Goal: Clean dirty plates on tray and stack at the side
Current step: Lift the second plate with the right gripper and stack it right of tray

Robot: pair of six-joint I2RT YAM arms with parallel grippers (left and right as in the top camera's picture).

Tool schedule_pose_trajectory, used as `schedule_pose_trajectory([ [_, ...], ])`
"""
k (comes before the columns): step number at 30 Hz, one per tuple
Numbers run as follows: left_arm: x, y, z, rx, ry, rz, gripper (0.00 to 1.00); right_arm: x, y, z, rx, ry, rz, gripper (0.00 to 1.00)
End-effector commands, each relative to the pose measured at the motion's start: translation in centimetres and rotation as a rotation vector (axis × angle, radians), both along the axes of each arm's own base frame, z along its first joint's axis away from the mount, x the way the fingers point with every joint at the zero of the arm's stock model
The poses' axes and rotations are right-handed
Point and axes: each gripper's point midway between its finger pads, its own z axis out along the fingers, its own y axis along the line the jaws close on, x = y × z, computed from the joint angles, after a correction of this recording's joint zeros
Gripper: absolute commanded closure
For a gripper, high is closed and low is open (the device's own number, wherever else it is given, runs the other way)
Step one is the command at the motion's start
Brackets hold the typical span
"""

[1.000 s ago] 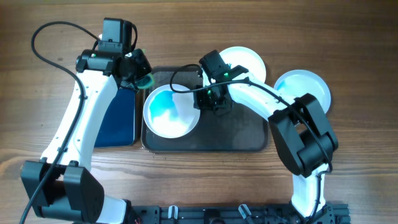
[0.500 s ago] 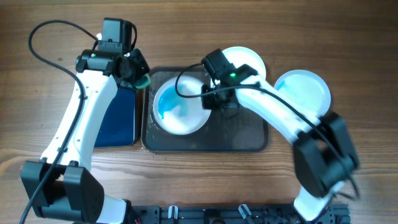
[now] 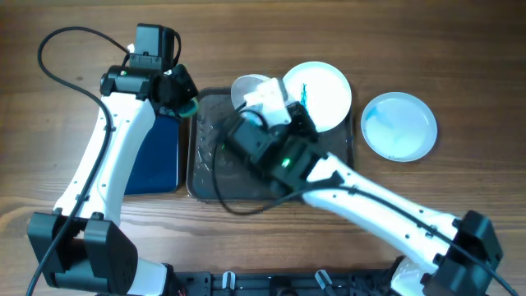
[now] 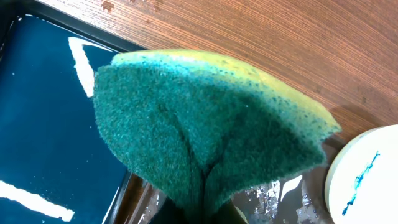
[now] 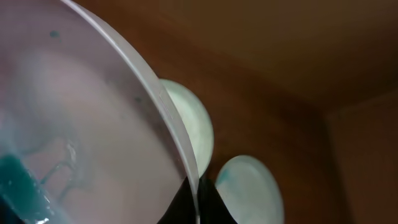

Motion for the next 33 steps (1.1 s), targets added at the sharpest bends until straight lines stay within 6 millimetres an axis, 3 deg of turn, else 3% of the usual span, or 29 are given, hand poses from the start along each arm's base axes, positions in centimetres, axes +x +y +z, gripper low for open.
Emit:
schedule_pose_trajectory([
  [1,0.3,0.6,0.5,0.021,-0.016,0.005,0.96,-1.5,-0.6,5.4,-0.150,-0.261,-0.072,0.96],
  [6,0.2,0.6,0.4,0.021,-0.013,0.005,0.96,-2.2,0.2,6.0,-0.155,-0.296,-0.061,0.96],
  [8,0.0,0.4,0.4,0.009,-0.005,-0.001,0.96,-2.1,0.5,5.3,-0.132,-0.260,-0.041,0.96],
  [11,-0.2,0.0,0.3,-0.007,0.005,-0.009,0.96,-1.6,1.6,2.6,-0.045,-0.120,0.027,0.96],
  [16,-0.3,0.1,0.2,-0.007,0.010,-0.007,0.96,-0.9,2.7,-3.7,0.359,0.222,0.018,0.96],
  [18,-0.5,0.1,0.1,-0.006,0.021,-0.007,0.96,-0.3,2.3,-5.2,0.468,0.349,0.012,0.96],
  [20,-0.7,0.1,0.0,-0.005,0.030,-0.007,0.96,0.6,1.3,-5.7,0.625,0.469,-0.002,0.96],
  [23,-0.8,0.1,0.0,-0.004,0.032,-0.009,0.96,1.6,-0.3,-4.5,0.810,0.547,-0.002,0.96],
  [26,-0.8,0.1,0.0,-0.004,0.032,-0.009,0.96,3.0,-4.8,-1.9,1.046,0.562,-0.067,0.96],
  [29,-0.8,0.1,0.0,-0.005,0.032,-0.008,0.96,4.2,-11.1,-0.7,1.189,0.503,-0.215,0.96],
  [33,-0.8,0.1,0.0,-0.005,0.031,-0.008,0.96,4.4,-21.8,-2.3,1.221,0.398,-0.526,0.96],
])
